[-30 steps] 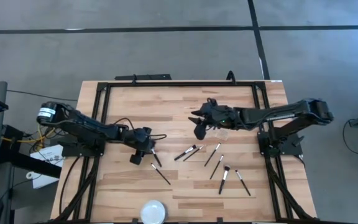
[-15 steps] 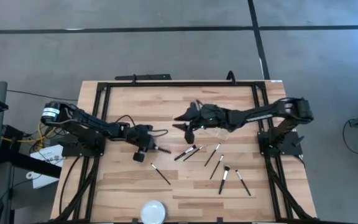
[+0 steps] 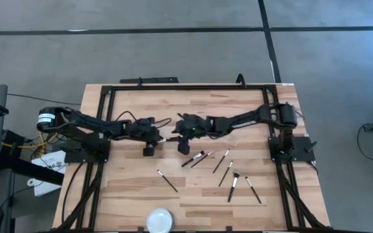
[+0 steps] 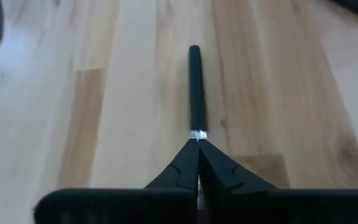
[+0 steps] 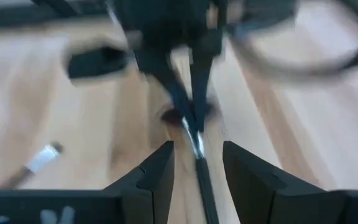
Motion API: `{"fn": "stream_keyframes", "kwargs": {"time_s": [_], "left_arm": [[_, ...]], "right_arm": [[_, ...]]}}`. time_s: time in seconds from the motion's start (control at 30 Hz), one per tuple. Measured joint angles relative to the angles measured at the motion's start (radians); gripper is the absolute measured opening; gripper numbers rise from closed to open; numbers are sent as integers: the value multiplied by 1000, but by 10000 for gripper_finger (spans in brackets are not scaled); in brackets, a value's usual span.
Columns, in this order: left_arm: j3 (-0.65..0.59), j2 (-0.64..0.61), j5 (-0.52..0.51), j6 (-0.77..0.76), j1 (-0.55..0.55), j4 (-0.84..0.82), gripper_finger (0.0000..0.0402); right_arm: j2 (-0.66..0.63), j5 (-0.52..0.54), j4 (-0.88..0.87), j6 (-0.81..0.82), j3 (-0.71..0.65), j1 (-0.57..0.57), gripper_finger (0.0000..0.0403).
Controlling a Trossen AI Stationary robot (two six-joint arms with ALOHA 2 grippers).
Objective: Pick & Place Makeup Brushes
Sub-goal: Put the black highlighter brush into the makeup organizer
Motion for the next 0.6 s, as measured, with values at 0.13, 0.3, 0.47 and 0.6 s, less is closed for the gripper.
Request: {"fn": "stream_keyframes", "kwargs": {"time_s": [0.13,0.3,0.47,0.6], "left_arm": [[0,10,3,0,12,-4,6],[0,19,8,-17,12,-2,6],[0,16,7,-26,12,8,11],[2,4,-29,-24,11,13,10]], "right_arm": [[98,-1,-44,0,74,-6,127],[202,-4,-92,-6,171,-13,127],[259,-3,-143,-35,215,-14,127],[291,-3,-121,-38,228,-18,126]]}}
